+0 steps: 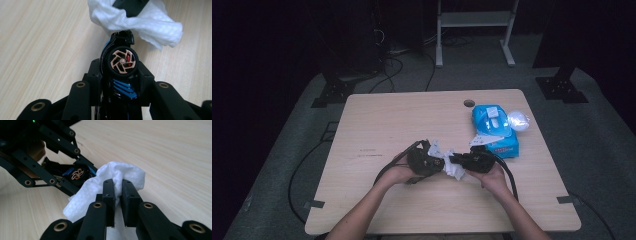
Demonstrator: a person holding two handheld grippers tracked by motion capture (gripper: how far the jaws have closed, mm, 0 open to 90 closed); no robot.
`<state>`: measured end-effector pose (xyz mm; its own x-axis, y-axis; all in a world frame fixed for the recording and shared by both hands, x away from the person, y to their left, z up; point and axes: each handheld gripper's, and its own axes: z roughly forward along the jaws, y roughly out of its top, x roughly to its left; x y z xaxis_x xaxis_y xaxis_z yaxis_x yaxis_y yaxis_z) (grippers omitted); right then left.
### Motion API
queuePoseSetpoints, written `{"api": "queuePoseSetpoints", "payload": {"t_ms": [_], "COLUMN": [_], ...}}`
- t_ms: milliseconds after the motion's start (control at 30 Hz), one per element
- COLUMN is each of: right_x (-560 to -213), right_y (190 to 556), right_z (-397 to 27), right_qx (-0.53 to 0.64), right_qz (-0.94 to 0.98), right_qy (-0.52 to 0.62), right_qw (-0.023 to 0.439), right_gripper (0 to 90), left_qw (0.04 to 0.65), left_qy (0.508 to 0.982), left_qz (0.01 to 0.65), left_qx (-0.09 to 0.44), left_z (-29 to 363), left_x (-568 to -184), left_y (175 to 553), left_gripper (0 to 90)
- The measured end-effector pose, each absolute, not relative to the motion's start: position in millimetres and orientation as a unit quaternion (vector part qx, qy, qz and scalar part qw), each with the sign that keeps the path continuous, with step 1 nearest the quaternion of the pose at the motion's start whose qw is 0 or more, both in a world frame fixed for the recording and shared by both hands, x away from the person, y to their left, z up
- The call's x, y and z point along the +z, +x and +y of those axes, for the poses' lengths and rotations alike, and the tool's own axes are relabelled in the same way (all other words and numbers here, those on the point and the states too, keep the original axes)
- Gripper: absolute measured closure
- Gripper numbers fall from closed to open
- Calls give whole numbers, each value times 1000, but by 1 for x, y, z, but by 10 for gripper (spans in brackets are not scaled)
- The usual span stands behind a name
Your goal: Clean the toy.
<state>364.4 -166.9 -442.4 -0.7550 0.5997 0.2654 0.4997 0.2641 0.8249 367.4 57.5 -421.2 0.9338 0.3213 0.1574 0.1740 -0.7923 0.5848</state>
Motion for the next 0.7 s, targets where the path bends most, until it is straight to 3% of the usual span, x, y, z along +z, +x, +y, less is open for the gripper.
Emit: {"api": "queuePoseSetpoints", "payload": {"t_ms": [167, 433, 700], "right_x": [-437, -444, -416], "right_y": [367, 369, 362], "right_z": [-177, -175, -181], "right_qx": [516, 506, 540], "right_qz": [777, 781, 765], "right_qy": [358, 364, 347], "right_qw": [44, 40, 55], "right_gripper": [817, 817, 817], "left_qw": [345, 325, 386], "left_qy": [919, 926, 903], "left_qz": [148, 140, 142], "left_qx": [124, 128, 126], "left_z": [66, 61, 67], "left_x": [-410, -417, -402], "left_y": [370, 371, 368], "left_gripper": [645, 646, 646]}}
